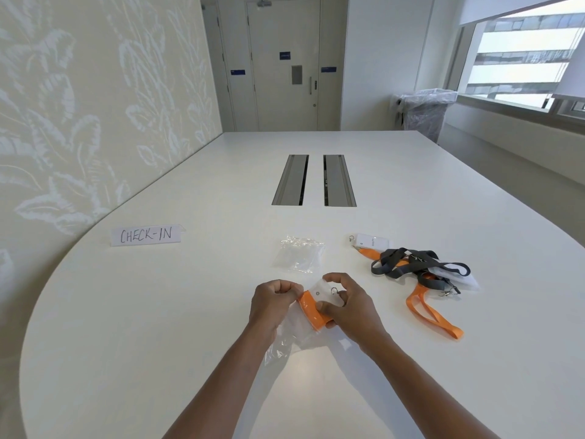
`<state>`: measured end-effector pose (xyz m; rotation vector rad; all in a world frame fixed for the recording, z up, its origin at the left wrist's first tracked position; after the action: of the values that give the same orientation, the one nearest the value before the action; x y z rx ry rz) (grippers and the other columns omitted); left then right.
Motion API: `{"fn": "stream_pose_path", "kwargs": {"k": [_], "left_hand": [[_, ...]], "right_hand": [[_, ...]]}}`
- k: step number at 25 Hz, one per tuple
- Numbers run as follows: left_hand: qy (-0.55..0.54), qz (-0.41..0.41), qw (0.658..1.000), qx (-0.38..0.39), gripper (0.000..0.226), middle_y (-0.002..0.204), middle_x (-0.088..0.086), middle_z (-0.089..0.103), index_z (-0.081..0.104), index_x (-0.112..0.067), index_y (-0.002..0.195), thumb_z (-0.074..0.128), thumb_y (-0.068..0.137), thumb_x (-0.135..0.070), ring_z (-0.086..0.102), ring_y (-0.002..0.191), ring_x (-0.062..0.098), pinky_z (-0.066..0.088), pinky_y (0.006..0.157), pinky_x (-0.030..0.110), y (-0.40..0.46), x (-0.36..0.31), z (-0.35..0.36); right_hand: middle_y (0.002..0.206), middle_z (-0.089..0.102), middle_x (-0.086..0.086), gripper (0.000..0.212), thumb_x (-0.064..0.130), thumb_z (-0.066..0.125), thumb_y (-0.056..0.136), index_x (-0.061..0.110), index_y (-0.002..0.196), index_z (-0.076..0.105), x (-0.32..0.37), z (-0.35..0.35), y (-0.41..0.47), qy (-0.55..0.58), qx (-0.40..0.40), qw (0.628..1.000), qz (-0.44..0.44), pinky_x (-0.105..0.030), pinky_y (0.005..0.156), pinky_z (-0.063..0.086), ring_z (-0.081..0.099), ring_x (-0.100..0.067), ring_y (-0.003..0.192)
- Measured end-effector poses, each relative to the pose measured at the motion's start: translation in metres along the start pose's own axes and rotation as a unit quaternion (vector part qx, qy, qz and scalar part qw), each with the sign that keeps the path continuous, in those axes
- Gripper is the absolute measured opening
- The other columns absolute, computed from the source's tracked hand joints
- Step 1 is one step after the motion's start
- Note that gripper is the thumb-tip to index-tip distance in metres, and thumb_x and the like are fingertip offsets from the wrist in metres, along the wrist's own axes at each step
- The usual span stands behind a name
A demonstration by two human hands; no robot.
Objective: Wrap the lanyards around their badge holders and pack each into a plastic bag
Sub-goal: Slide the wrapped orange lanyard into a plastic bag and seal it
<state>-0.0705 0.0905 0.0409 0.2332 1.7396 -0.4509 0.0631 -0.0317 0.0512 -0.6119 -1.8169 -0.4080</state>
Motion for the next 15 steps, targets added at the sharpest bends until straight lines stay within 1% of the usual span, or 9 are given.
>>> {"fn": "stream_pose_path", "kwargs": {"k": [3,5,9,10,11,12,13,14,15], "left_hand": [[0.001,0.015,1.0,0.023,0.01,0.067,-0.012,0.073,0.077,-0.02,0.076,0.077,0.087,-0.017,0.061,0.056,-0.003,0.048,0.055,0.012,0.002,-0.002,0.0],[-0.002,0.019,1.0,0.022,0.01,0.066,-0.011,0.072,0.077,-0.019,0.077,0.077,0.087,-0.016,0.059,0.053,-0.002,0.047,0.053,0.012,0.004,-0.002,0.0],[-0.05,-0.003,0.999,0.016,0.009,0.062,-0.01,0.069,0.077,-0.016,0.079,0.077,0.088,-0.014,0.057,0.049,-0.001,0.048,0.05,0.015,0.004,-0.003,0.002],[-0.071,-0.014,0.997,0.018,0.009,0.063,-0.008,0.069,0.077,-0.016,0.079,0.077,0.088,-0.014,0.059,0.052,0.003,0.051,0.053,0.019,0.003,-0.003,0.003],[-0.099,-0.025,0.995,0.022,0.01,0.067,-0.005,0.071,0.077,-0.016,0.079,0.076,0.088,-0.013,0.062,0.059,0.008,0.056,0.06,0.025,0.002,-0.004,0.004],[-0.129,-0.035,0.991,0.023,0.01,0.072,0.0,0.072,0.077,-0.016,0.08,0.076,0.088,-0.012,0.065,0.066,0.015,0.059,0.068,0.033,0.002,-0.005,0.004],[-0.155,-0.042,0.987,0.024,0.009,0.077,0.003,0.073,0.077,-0.016,0.081,0.076,0.089,-0.012,0.066,0.072,0.02,0.06,0.076,0.039,0.002,-0.006,0.004],[-0.173,-0.045,0.983,0.026,0.008,0.08,0.005,0.074,0.077,-0.016,0.082,0.075,0.089,-0.012,0.066,0.075,0.023,0.059,0.08,0.042,0.002,-0.008,0.004],[-0.188,-0.046,0.981,0.032,0.008,0.081,0.006,0.073,0.076,-0.017,0.082,0.075,0.089,-0.013,0.066,0.076,0.024,0.059,0.08,0.043,0.002,-0.009,0.003]], "right_hand": [[0.094,0.062,0.012,0.048,0.015,0.08,0.083,0.055,0.1,0.059,0.002,0.001,-0.002,0.003,0.012,0.999,-0.034,-0.014,0.051,0.052,0.069,0.0,0.064],[0.097,0.06,0.017,0.052,0.013,0.08,0.083,0.055,0.105,0.06,0.003,0.002,-0.003,0.011,0.013,0.999,-0.048,-0.012,0.051,0.05,0.068,0.003,0.065],[0.103,0.061,0.012,0.053,0.009,0.079,0.083,0.047,0.116,0.063,0.003,0.004,-0.003,0.02,0.014,0.998,-0.057,-0.017,0.056,0.055,0.07,-0.016,0.069],[0.104,0.062,0.012,0.052,0.009,0.077,0.084,0.045,0.12,0.063,0.003,0.004,-0.003,0.014,0.013,0.998,-0.061,-0.016,0.059,0.055,0.07,-0.018,0.068],[0.106,0.064,0.011,0.05,0.011,0.074,0.087,0.043,0.124,0.063,0.004,0.005,-0.003,0.002,0.012,0.997,-0.07,-0.015,0.064,0.055,0.07,-0.016,0.07],[0.111,0.065,0.013,0.046,0.013,0.069,0.092,0.041,0.128,0.062,0.005,0.005,-0.003,-0.015,0.012,0.996,-0.084,-0.012,0.07,0.054,0.07,-0.01,0.076],[0.116,0.065,0.016,0.042,0.015,0.063,0.096,0.038,0.132,0.061,0.007,0.004,-0.003,-0.03,0.016,0.994,-0.1,-0.012,0.079,0.053,0.068,-0.004,0.089],[0.12,0.066,0.017,0.039,0.016,0.058,0.1,0.036,0.134,0.06,0.009,0.003,-0.002,-0.035,0.021,0.993,-0.112,-0.015,0.085,0.053,0.066,-0.002,0.098],[0.12,0.068,0.015,0.038,0.016,0.055,0.102,0.035,0.134,0.06,0.012,0.003,-0.002,-0.028,0.025,0.992,-0.12,-0.018,0.087,0.054,0.066,-0.001,0.1]]}}
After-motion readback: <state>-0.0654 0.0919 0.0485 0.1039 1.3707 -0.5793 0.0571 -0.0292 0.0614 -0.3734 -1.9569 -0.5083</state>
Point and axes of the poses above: each hand's wrist, its own y-axis towards the middle knuckle, its own z-axis out of the palm, x = y × z, the point moved 2 cm from there along y, towards the middle knuckle
